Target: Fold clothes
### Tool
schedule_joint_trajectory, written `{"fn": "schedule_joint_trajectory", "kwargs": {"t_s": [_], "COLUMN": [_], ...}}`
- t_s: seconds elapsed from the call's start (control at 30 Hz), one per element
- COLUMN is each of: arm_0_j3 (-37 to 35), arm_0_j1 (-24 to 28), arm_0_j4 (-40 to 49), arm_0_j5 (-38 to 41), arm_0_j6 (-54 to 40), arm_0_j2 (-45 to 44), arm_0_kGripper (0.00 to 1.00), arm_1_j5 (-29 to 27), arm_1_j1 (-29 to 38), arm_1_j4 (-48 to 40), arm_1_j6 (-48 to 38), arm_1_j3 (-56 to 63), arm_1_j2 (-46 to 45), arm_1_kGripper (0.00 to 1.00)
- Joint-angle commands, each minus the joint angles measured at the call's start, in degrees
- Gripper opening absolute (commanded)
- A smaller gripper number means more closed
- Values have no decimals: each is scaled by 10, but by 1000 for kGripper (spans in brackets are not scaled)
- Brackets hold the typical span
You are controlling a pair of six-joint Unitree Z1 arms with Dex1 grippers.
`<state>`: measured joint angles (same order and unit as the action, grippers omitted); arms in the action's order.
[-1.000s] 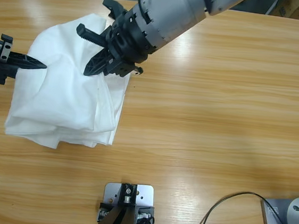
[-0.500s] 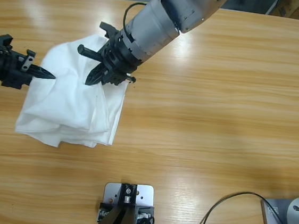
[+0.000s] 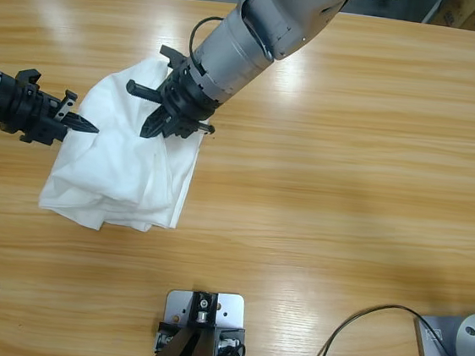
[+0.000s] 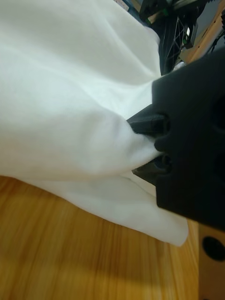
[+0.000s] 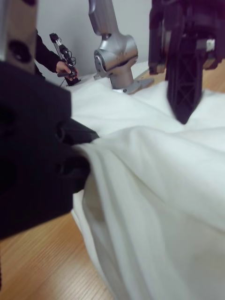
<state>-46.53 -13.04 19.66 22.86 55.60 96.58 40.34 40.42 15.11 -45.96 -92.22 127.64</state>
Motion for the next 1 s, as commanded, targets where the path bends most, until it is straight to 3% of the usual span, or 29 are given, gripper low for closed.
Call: {"fn": "schedule_joint_trajectory", "kwargs": {"t_s": [0.03, 0.17, 0.2, 0.23, 0.27, 0.3, 0.43, 0.47, 0.5, 0.53, 0.67, 0.8, 0.93, 0.97, 1.0], "arm_0_j3": [6, 3, 3, 4, 4, 5, 3, 3, 3, 3, -6, -83, -134, -135, -135], "arm_0_j1": [13, 13, 13, 13, 13, 13, 16, 17, 18, 18, 18, 12, -63, -83, -97], "arm_0_j4": [-27, -30, -29, -29, -29, -29, -29, -29, -29, -29, -17, 67, 102, 103, 102], "arm_0_j5": [7, 21, 23, 24, 26, 27, 24, 22, 14, -1, -68, -84, -84, -84, -84], "arm_0_j6": [-5, -6, -5, -5, -5, -4, 2, 5, 2, -1, -25, -77, -117, -123, -133], "arm_0_j2": [49, 48, 47, 46, 43, 38, 9, 2, -5, -11, -82, -152, -162, -149, -132], "arm_0_kGripper": [0, 0, 0, 0, 0, 0, 0, 170, 743, 965, 973, 973, 968, 968, 968], "arm_1_j5": [-25, -51, -54, -65, -80, -95, -156, -159, -163, -169, -188, -190, -173, -167, -165], "arm_1_j1": [7, 7, 7, 7, 7, 7, 7, 7, 7, 7, 7, 7, 7, 11, 18], "arm_1_j4": [18, 34, 34, 37, 42, 45, 102, 106, 112, 120, 159, 166, 174, 179, 192], "arm_1_j6": [-6, -11, -16, -23, -26, -26, -25, -24, -25, -25, -25, -23, -3, 12, 23], "arm_1_j3": [6, 10, 9, 9, 9, 7, -10, -10, -10, -10, -10, -7, -11, -19, -33], "arm_1_j2": [36, 35, 34, 31, 24, 16, -8, -12, -15, -19, -37, -65, -78, -83, -87], "arm_1_kGripper": [0, 0, 156, 629, 901, 995, 1000, 1000, 1000, 1000, 1000, 1000, 997, 965, 851]}}
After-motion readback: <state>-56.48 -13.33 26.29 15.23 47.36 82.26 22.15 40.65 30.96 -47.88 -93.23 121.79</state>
